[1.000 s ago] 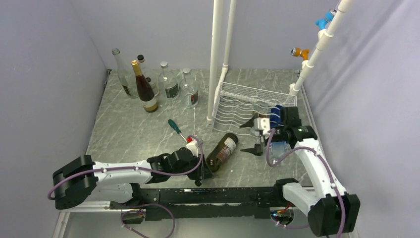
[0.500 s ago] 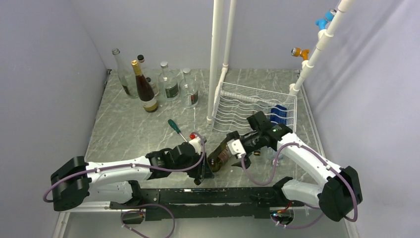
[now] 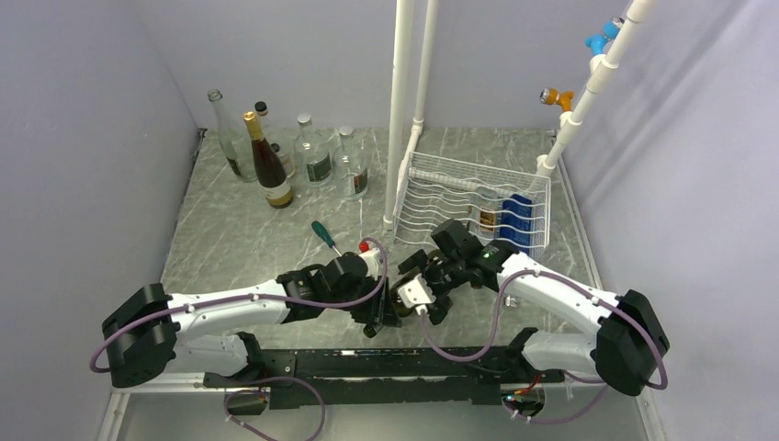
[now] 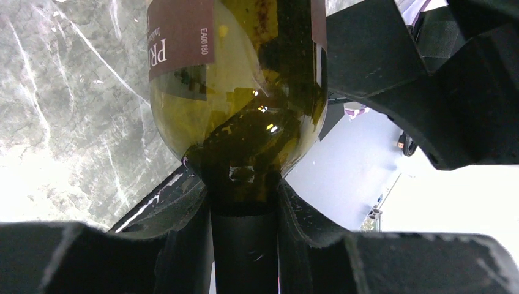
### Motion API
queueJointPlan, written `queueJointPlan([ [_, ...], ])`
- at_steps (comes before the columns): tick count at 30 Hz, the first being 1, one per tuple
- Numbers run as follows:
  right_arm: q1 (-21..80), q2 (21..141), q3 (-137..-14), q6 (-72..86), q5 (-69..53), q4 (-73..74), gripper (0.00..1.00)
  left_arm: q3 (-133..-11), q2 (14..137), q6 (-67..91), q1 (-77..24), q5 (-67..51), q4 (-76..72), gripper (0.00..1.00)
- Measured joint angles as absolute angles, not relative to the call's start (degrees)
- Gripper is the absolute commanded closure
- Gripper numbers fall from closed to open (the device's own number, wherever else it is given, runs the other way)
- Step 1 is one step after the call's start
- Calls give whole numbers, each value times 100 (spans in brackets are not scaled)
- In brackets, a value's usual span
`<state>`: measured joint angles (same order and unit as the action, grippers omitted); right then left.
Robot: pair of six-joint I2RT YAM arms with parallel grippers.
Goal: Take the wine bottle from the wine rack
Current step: Pick up the wine bottle from the wine rack.
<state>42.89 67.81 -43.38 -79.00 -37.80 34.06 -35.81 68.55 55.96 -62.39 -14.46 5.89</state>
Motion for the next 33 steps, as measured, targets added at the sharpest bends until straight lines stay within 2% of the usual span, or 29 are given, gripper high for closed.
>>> queueJointPlan([
  [17,4866,7146,-3892,-7380,-2908,2257,2,-3592,6917,5642,-6093,-1669,635,100],
  [22,4880,7146,-3848,-7275,-2864,2104,11,-3579,6917,5675,-6062,-1671,561,100],
  [30,4886,7166,-3837,-7251,-2888,2091,39,-3503,6904,5725,-6018,-1697,412,100],
  [33,4886,7168,-3833,-7251,-2912,2088,46,-3494,6895,5778,-6018,-1702,405,92],
])
